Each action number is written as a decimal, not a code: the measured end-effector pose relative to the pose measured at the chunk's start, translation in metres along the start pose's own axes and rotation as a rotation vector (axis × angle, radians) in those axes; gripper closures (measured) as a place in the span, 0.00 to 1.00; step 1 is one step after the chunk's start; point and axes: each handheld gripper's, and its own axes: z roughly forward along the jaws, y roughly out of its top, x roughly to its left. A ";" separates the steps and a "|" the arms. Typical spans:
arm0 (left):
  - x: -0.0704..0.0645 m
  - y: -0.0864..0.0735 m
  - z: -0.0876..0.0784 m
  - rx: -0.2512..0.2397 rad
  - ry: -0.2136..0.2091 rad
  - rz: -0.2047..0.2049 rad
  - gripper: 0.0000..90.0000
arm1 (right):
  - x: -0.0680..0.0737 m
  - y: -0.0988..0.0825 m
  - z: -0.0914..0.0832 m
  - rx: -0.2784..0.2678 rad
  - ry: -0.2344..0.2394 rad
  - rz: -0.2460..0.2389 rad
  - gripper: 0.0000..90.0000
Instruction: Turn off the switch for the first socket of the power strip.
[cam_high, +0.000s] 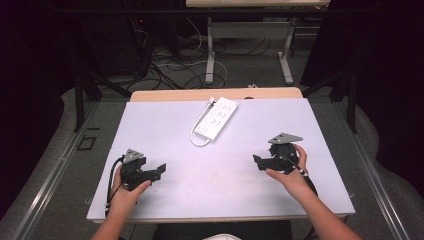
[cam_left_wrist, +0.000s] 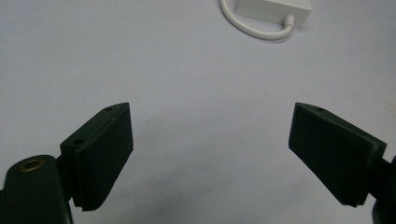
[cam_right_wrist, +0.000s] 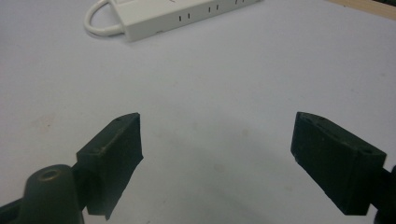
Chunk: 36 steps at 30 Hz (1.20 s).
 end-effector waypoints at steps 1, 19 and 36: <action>0.000 0.000 0.000 -0.002 0.001 -0.003 0.16 | 0.001 0.003 0.001 -0.002 0.008 -0.007 0.18; 0.000 -0.001 0.000 -0.011 0.004 -0.001 0.16 | 0.005 0.039 0.017 -0.026 0.085 -0.067 0.34; 0.001 -0.001 0.000 -0.010 0.005 -0.001 0.16 | 0.015 0.075 0.034 0.031 0.076 -0.143 0.40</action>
